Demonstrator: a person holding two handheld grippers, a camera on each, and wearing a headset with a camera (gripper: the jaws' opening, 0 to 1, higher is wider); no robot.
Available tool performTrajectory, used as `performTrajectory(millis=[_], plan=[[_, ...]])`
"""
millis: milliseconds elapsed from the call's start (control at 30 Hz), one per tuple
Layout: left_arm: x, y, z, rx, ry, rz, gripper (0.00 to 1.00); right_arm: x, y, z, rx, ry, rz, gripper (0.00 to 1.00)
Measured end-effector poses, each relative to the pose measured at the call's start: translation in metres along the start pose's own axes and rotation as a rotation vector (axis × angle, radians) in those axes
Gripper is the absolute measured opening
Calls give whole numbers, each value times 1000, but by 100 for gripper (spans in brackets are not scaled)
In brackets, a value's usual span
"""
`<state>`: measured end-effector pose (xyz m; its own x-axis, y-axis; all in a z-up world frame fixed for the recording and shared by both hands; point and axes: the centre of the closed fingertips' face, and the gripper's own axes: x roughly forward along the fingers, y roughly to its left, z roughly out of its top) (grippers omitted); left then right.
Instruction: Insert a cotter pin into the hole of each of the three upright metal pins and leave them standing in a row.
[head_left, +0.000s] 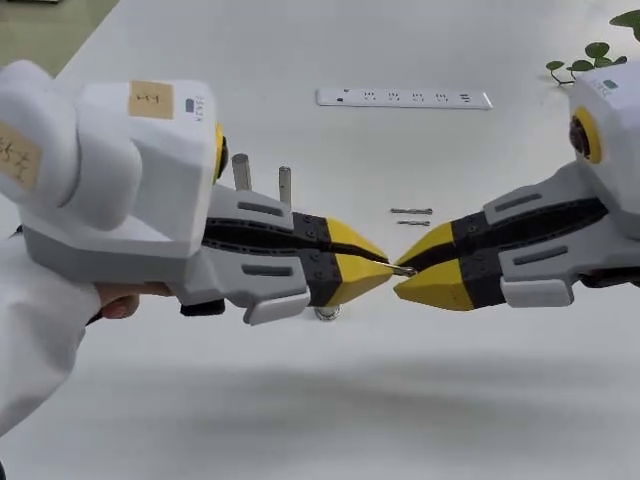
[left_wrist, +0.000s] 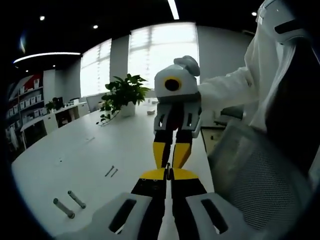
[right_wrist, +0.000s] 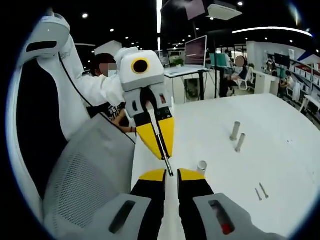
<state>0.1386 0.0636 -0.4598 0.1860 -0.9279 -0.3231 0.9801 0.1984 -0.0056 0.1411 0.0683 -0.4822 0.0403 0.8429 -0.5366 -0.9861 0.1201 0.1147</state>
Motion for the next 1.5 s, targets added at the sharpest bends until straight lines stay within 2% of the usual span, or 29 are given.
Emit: performTrajectory(millis=[367,600,867,1033,1100,1233,1400,1500], plan=[[1,-4,-3,8,10,-26,0,1,7,-4,-30,24,34,0],[6,-11,-8,14,28,-52,0,1,13,-10,-62,79,61,0],[5,-12,-15,18,51,-59,0,0,15,-10,-71,94,63,0],[5,-12,-16,12,50,-64,0,0,15,-10,-79,102,63,0],[5,-12,-18,12,52,-63,0,0,15,-9,-85,101,59,0],[4,-11,-14,1,27,-51,0,-3,14,-6,-84,74,52,0],[5,-9,-15,7,28,-42,0,-2,11,-8,-93,85,43,0],[6,-3,-18,-6,31,-19,1,1,9,-9,-81,85,39,0]])
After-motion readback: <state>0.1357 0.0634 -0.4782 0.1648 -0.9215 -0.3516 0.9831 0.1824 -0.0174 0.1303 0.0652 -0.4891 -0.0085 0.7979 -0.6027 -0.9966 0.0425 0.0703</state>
